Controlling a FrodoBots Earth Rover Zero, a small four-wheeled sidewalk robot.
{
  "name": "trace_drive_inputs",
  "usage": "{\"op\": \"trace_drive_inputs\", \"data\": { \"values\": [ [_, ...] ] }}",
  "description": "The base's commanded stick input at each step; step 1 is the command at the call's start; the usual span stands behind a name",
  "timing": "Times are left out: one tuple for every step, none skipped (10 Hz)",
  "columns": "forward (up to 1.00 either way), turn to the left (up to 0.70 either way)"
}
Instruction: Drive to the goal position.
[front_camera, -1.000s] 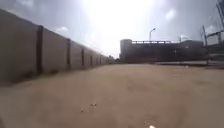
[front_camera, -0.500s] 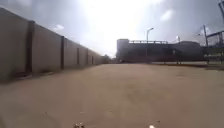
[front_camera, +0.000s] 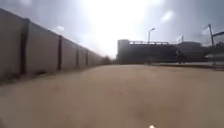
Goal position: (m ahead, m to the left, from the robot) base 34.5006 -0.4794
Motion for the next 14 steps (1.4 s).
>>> {"op": "trace_drive_inputs", "data": {
  "values": [
    [1.00,0.00],
    [1.00,0.00],
    [1.00,0.00],
    [1.00,0.00],
    [1.00,0.00],
    [1.00,0.00],
    [1.00,0.00],
    [1.00,0.00],
    [1.00,0.00],
    [1.00,0.00],
    [1.00,0.00],
    [1.00,-0.06],
    [1.00,-0.14],
    [1.00,-0.23]
  ]
}}
